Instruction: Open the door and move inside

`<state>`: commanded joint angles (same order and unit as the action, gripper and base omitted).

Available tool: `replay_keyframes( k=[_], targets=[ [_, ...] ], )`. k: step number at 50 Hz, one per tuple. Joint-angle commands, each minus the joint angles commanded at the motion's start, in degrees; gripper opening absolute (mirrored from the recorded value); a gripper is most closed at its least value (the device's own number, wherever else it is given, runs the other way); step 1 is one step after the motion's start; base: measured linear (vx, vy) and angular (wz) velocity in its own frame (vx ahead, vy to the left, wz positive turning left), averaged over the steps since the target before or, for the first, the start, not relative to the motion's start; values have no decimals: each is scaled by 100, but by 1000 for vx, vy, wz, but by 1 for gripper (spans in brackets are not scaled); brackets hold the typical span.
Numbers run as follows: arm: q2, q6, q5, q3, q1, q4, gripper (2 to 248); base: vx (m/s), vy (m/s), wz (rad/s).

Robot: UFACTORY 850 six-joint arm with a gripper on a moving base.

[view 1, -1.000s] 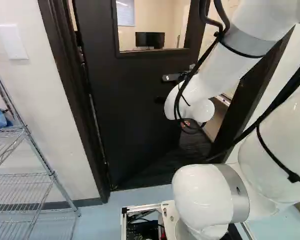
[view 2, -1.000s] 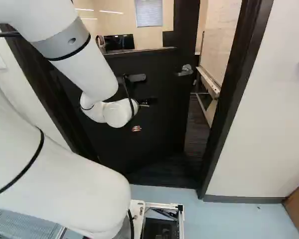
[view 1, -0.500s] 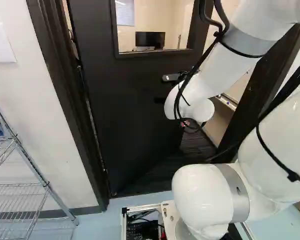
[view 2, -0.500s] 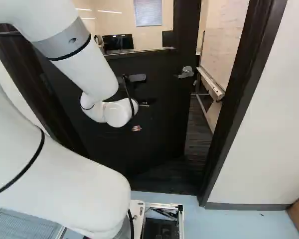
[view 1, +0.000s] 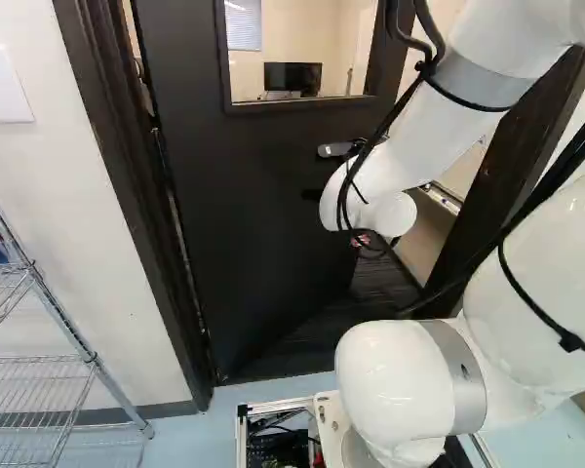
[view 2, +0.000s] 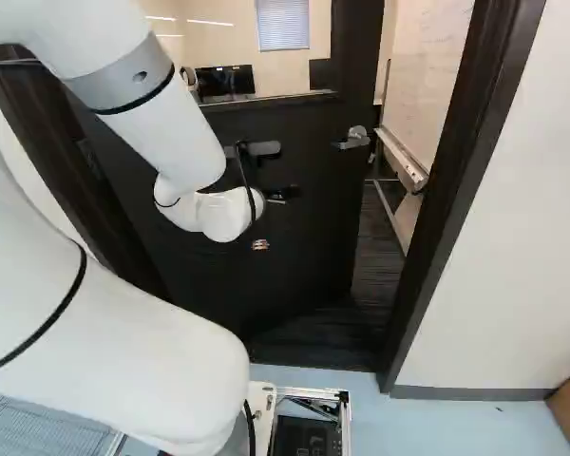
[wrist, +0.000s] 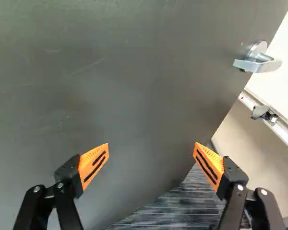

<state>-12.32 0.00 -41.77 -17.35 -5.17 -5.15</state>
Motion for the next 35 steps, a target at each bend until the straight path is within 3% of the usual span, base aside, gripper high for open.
replay_keyframes(
  k=[35],
  targets=[
    [538, 0, 0, -491, 356, 1681, 247, 0, 0, 0]
  ],
)
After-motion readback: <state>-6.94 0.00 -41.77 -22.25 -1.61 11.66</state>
